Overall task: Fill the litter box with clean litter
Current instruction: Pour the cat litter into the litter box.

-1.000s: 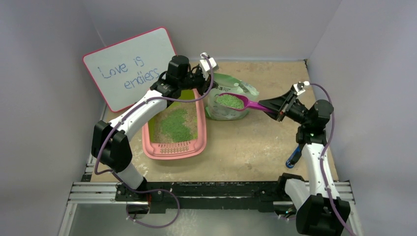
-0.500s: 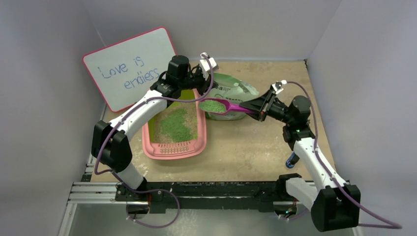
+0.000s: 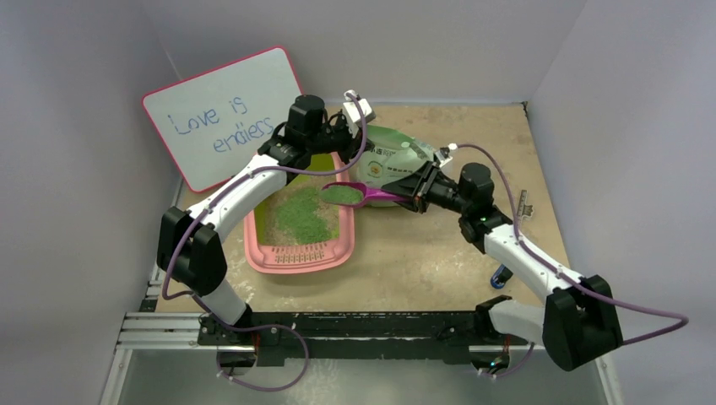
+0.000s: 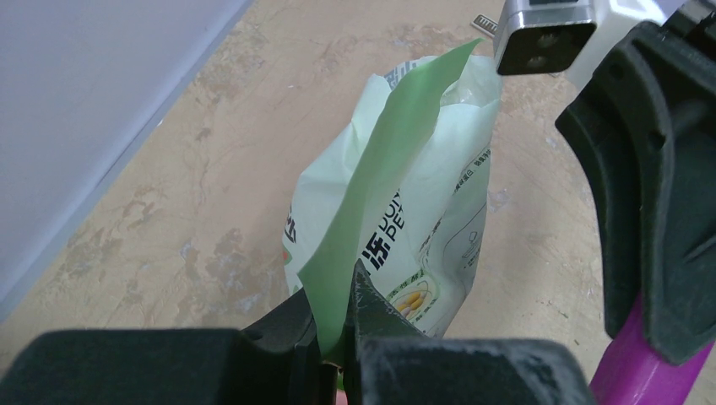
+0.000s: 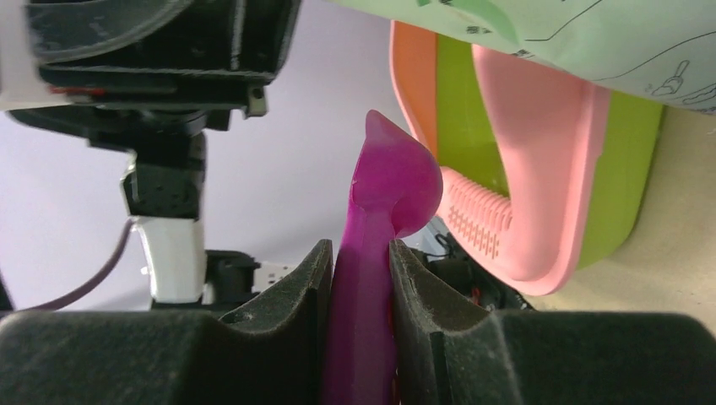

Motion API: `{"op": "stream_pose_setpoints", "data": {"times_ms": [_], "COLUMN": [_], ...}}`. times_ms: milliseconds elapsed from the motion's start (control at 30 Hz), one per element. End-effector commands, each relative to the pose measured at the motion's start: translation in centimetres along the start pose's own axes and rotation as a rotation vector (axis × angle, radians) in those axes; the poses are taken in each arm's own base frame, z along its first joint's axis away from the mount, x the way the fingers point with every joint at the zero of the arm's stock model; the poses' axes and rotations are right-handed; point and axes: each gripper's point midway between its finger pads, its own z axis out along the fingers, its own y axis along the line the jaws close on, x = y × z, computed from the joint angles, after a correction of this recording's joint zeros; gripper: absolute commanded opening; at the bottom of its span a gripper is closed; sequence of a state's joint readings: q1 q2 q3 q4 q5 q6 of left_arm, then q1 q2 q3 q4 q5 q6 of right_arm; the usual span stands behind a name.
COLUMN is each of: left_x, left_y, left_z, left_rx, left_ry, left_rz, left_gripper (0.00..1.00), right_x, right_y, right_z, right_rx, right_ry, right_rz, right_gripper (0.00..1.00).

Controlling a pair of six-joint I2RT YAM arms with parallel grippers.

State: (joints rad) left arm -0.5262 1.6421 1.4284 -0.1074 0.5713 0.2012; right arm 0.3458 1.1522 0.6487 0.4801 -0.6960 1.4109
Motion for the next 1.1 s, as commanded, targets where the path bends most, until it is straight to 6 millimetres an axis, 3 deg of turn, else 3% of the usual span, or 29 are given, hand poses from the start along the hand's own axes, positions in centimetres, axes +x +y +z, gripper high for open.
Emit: {"op": "stream_pose_setpoints", "data": {"times_ms": [0, 267, 467, 633, 800, 1067], "left_x": [-6.1, -6.1, -5.8, -6.2, -5.0, -4.8], "left_y": [0.7, 0.6, 0.6, 0.8, 0.6, 0.7], "left_z": [-1.1, -1.3, -1.3, -1.5, -1.1, -1.5], "left_rx": [-0.041, -0.044, -0.047, -0.053, -0.038, -0.053], "left_ry": [-0.17, -0.171, -0.162, -0.157, -0.122, -0.108], "left_rz": [0.121, 0.122, 0.127, 0.138, 0.111, 0.121], "left_gripper": [0.0, 0.0, 0.0, 0.0, 0.0, 0.0], "right_x": [-1.0, -1.7, -0.9, -1.1, -1.4, 0.0], "right_y": [3.1, 1.9, 2.1, 2.5, 2.8, 2.2], "right_z": [1.5, 3.6, 5.6, 6.1, 6.5, 6.5], "right_rx": [-0.044, 0.158, 0.161, 0.142, 0.168, 0.195], "right_ry": [-0.084, -0.195, -0.165, -0.196, -0.195, -0.135], "right_rz": [-0.155, -0.296, -0.321, -0.319, -0.358, -0.387], "right_gripper": [0.0, 0.0, 0.0, 0.0, 0.0, 0.0]}}
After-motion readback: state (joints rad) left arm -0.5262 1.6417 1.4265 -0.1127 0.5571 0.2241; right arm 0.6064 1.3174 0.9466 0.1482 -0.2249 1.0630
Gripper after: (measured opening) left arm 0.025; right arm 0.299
